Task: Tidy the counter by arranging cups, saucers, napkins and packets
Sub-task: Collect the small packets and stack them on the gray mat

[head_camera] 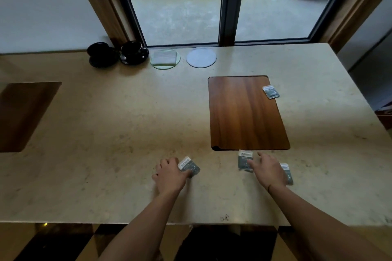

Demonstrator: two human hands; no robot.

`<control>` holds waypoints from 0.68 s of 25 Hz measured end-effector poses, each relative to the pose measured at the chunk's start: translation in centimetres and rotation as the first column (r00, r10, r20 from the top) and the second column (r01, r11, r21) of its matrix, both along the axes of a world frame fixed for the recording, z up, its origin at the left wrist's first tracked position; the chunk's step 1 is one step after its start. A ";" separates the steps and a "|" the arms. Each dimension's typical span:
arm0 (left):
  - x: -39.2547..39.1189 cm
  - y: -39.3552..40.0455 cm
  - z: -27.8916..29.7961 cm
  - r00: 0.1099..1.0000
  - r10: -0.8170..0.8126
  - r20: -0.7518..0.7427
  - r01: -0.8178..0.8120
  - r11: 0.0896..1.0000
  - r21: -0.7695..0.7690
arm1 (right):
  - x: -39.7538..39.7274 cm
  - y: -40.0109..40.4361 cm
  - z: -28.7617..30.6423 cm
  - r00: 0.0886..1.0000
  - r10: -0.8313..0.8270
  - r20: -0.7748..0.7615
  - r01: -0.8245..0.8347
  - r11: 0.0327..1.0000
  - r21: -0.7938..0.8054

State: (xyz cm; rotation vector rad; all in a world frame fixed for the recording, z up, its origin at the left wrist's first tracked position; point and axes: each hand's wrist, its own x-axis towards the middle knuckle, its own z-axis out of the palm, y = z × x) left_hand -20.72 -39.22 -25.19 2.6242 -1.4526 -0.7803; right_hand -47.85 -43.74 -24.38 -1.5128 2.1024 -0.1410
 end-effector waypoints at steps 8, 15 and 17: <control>0.3 -0.8 -0.2 0.999 0.026 -0.026 -0.024 0.998 0.064 | 1.9 -2.0 -0.3 0.994 0.086 -0.064 -0.080 0.992 0.095; 0.3 -2.3 -0.3 0.995 0.004 -0.105 0.011 0.990 0.144 | 1.9 -3.3 -0.3 0.997 0.059 -0.055 -0.048 0.982 0.184; 0.3 -2.5 -0.3 0.990 0.019 -0.142 0.000 0.992 0.129 | 1.8 -3.2 -0.3 0.998 0.056 -0.007 -0.053 0.980 0.191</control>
